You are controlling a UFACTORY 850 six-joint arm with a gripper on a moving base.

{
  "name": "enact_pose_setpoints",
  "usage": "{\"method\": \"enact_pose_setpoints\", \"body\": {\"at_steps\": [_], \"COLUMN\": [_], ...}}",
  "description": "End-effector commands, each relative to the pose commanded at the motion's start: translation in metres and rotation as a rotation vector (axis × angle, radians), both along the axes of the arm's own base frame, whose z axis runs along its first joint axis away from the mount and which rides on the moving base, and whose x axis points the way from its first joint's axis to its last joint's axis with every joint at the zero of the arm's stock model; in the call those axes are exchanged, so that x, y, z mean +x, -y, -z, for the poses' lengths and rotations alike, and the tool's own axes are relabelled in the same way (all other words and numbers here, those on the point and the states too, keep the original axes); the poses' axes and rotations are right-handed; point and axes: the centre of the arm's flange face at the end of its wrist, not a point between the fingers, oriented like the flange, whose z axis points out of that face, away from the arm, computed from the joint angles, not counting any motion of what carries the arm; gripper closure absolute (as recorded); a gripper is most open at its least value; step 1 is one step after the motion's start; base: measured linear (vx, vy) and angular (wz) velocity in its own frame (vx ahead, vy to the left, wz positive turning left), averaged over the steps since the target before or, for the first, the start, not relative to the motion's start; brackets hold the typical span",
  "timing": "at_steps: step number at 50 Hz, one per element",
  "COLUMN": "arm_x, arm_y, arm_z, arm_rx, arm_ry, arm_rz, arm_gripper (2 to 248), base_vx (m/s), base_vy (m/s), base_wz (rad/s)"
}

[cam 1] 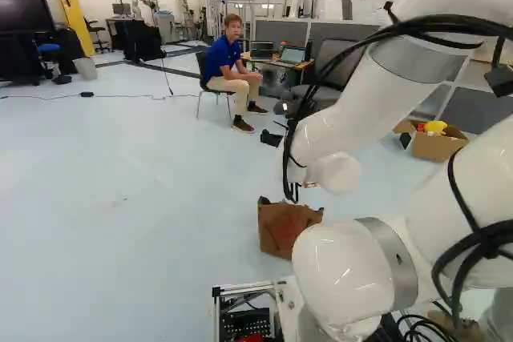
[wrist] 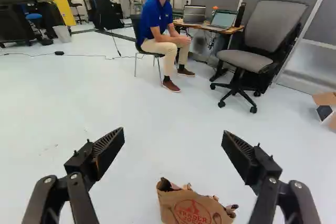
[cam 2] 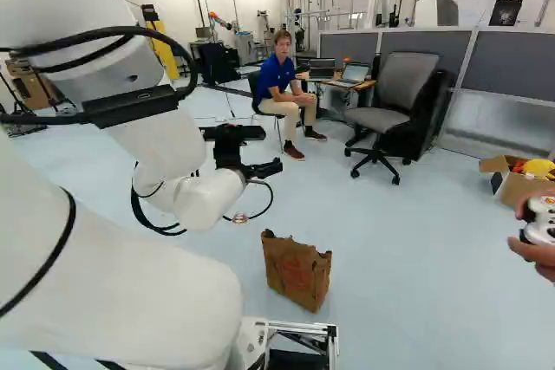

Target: Pick up the grocery bag from the ground

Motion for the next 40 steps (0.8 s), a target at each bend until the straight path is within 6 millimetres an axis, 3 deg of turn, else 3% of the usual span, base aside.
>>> {"method": "enact_pose_setpoints", "body": {"at_steps": [40], "arm_x": [0.0], "arm_y": [0.0], "arm_z": [0.0], "arm_rx": [0.0], "arm_ry": [0.0], "arm_rz": [0.0], "arm_gripper": [3], "base_vx": [0.0], "base_vy": [0.0], "base_wz": [0.0]}}
